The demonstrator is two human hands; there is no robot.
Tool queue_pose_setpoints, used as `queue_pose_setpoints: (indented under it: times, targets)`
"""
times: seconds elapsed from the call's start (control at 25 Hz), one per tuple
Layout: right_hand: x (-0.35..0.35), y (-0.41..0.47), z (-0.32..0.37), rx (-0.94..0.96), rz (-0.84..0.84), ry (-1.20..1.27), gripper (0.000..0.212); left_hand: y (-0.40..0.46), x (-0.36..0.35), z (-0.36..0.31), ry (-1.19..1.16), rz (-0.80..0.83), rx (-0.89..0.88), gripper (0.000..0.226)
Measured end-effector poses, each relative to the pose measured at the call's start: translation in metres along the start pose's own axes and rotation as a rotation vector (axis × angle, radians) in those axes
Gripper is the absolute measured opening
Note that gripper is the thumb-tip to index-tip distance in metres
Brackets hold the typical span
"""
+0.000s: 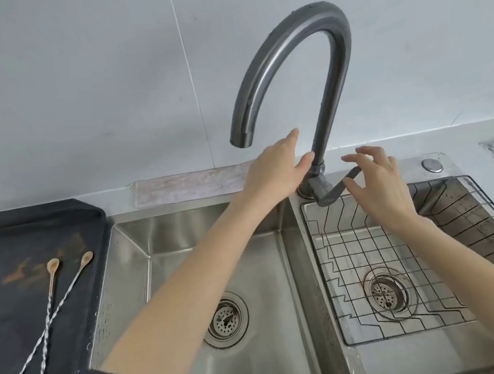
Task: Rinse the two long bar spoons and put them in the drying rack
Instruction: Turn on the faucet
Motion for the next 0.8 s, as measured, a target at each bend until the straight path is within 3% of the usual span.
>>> queue_pose_setpoints:
  times: [0.2,0.4,0.8]
  targets:
    - [0.002,0.023,-0.021,-0.051,0.005,0.132,0.021,0.036,-0.013,-0.017,-0.188,-0.063,0.052,0.060]
    - [-0.002,0.026,-0.025,0.018,0.006,0.145,0.013,0.050,-0.034,-0.030,-0.433,-0.181,0.142,0.045]
    - [-0.011,0.015,-0.030,0.009,-0.075,0.215,0.010,0.052,-0.040,-0.030,-0.306,-0.271,0.105,0.036]
Point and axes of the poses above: each hand's wrist, its own y-axis towards the middle knuckle, its own x-axis out of the back of the hand, z = x × y, the point moved 2 cm from there along y, towards the middle knuckle, and after that the axes turned 12 degrees about -z, right-handed, at the moved point
